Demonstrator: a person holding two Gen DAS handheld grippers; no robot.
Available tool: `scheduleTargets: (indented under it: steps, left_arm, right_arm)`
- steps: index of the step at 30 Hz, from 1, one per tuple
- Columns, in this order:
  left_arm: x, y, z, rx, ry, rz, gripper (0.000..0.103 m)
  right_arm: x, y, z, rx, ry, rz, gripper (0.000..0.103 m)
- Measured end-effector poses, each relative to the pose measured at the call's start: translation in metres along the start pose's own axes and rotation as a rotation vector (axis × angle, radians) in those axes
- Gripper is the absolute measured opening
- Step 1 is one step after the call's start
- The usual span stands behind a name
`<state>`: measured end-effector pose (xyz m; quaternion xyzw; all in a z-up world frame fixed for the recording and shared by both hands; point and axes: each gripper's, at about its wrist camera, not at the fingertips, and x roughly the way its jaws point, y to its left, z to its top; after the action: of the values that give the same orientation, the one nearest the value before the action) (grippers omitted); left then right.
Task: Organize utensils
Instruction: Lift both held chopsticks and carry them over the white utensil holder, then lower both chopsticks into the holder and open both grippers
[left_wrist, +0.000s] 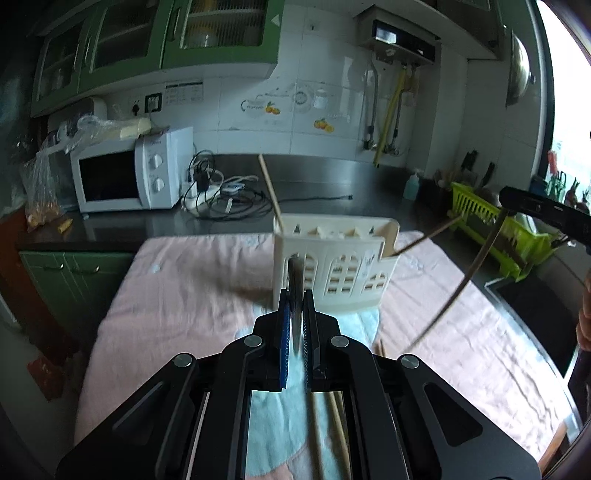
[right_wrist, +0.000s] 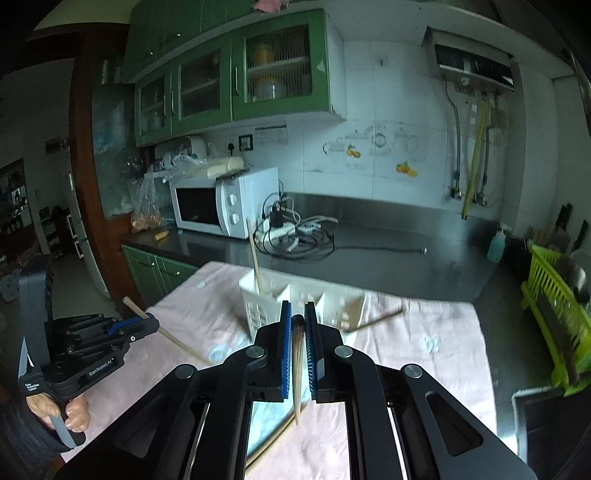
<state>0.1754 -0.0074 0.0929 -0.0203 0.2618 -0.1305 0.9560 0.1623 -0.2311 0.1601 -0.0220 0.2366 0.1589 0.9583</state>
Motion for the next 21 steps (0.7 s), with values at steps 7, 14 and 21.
scheduleTargets:
  steps: [7, 14, 21]
  left_arm:
    - [-0.006, -0.012, 0.038, 0.03, -0.043, -0.017, 0.005]
    - [-0.022, -0.02, 0.099, 0.04, -0.142, -0.039, 0.005]
    - [-0.011, -0.022, 0.149, 0.043, -0.216, -0.002, 0.005]
  right_arm:
    - [-0.008, -0.01, 0.047, -0.022, -0.042, 0.001, 0.007]
    - [0.0, -0.026, 0.094, -0.017, -0.098, -0.028, 0.007]
    - [0.032, -0.044, 0.12, 0.01, -0.114, -0.057, 0.007]
